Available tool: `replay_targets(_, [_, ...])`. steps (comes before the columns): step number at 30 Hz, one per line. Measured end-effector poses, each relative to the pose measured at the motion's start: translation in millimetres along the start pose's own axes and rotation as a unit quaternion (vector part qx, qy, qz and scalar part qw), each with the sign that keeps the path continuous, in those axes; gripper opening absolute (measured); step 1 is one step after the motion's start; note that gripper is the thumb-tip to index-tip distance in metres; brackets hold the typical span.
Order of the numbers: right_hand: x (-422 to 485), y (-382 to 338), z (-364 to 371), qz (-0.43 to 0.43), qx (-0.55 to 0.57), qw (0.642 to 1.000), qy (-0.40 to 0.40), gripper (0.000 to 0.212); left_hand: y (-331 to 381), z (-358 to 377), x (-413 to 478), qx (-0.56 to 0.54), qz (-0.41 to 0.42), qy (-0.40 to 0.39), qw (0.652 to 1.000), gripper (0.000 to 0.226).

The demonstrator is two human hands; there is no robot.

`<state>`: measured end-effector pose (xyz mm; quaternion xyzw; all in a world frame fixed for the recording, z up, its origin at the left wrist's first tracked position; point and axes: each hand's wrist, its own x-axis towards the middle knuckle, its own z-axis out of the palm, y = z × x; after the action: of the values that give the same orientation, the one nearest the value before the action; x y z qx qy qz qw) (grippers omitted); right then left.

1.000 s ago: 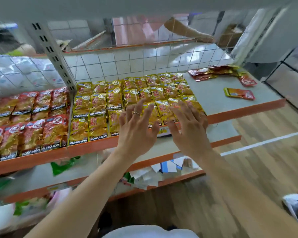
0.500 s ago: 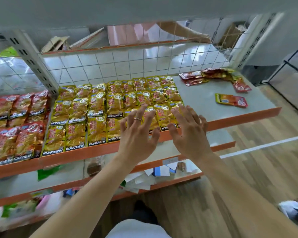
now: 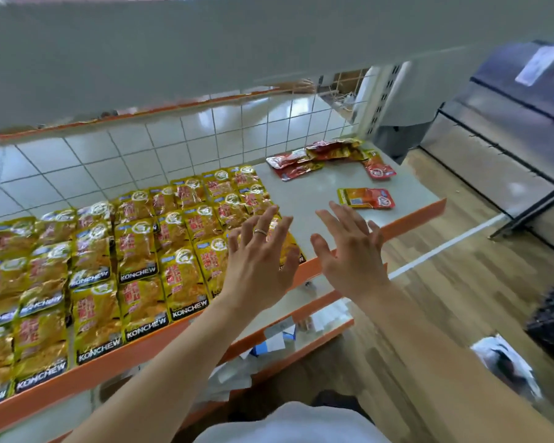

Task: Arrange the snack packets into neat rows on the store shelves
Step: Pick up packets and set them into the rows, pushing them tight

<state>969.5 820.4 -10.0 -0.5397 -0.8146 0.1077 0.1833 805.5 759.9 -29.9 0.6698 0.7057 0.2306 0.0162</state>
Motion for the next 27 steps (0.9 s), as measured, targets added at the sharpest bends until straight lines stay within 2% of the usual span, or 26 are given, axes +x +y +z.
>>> replay_targets(7, [30.3,31.6,6.0,-0.016,-0.003,1.000,-0.022,0.049,26.9,24.0,32.5,0.025,0.014,-0.004,1.000,0.060])
replay_targets(12, [59.7,75.1,-3.4,-0.050,0.007,0.998,-0.039,0.049,54.9,52.9,61.7,0.023,-0.027,-0.005,0.999,0.058])
replay_targets(17, [94.9,126.5,-11.8,-0.065,0.031,0.997,-0.036,0.044,88.7,86.3,96.8,0.050,-0.026,-0.041,0.998,0.055])
replay_targets(24, [133.6,195.5,-18.0,-0.063,0.026,0.993,-0.092,0.042,127.8,125.4,151.0,0.077,-0.011,-0.066,0.995,0.055])
replay_targets(27, [154.0,205.9,-17.1,-0.076,0.028,0.990,-0.111,0.043,133.6,138.0,178.1,0.098,-0.005,-0.120,0.988,0.059])
